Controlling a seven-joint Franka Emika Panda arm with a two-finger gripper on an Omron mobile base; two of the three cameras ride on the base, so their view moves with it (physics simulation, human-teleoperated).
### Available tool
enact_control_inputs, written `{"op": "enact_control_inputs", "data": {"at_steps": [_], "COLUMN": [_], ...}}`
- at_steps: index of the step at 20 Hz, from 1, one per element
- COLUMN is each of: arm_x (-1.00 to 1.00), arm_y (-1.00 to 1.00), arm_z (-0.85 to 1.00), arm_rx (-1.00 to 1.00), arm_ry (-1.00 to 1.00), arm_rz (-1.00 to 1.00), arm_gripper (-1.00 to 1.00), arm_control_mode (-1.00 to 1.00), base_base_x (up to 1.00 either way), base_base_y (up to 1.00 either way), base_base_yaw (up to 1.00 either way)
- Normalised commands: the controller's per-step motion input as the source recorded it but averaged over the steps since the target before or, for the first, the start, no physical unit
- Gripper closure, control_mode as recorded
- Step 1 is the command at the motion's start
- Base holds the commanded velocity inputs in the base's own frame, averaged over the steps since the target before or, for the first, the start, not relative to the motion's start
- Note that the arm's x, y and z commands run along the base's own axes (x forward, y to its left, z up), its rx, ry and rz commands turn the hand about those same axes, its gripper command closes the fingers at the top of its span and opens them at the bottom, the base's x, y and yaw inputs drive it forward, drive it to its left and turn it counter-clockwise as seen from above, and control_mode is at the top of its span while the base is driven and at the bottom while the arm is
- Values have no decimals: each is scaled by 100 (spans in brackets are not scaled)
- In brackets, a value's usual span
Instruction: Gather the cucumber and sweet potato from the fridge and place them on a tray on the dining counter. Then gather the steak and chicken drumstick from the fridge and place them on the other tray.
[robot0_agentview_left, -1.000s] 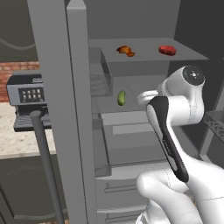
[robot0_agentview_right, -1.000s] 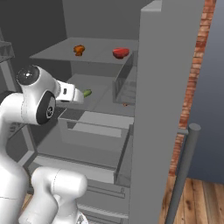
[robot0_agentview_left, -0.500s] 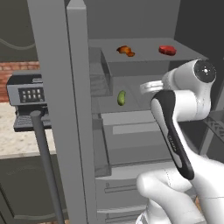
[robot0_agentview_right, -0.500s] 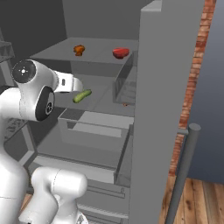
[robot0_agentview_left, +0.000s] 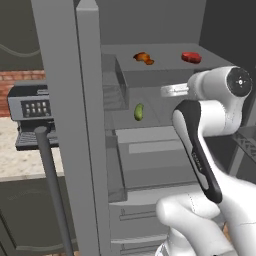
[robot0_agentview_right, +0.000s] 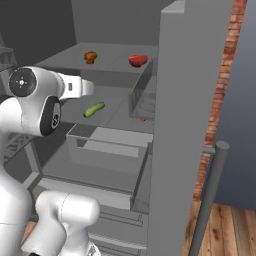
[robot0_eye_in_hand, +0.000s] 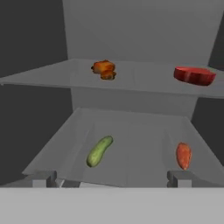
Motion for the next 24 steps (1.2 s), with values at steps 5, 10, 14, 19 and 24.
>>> {"op": "enact_control_inputs", "data": {"at_steps": [5, 10, 14, 19, 24], "arm_x": [11, 18, 26, 31, 39], "arm_y": [0, 0, 0, 5, 10], "arm_z": [39, 42, 39, 9, -6], "arm_rx": [0, 0, 0, 0, 0], "arm_ry": [-6, -1, 0, 4, 10], "arm_rz": [0, 0, 0, 0, 0], "arm_gripper": [-100, -100, -100, -100, -100], "arm_control_mode": [-100, -100, -100, -100, -100], "base_base_x": [0, 0, 0, 0, 0], "base_base_y": [0, 0, 0, 0, 0], "base_base_yaw": [0, 0, 0, 0, 0]}}
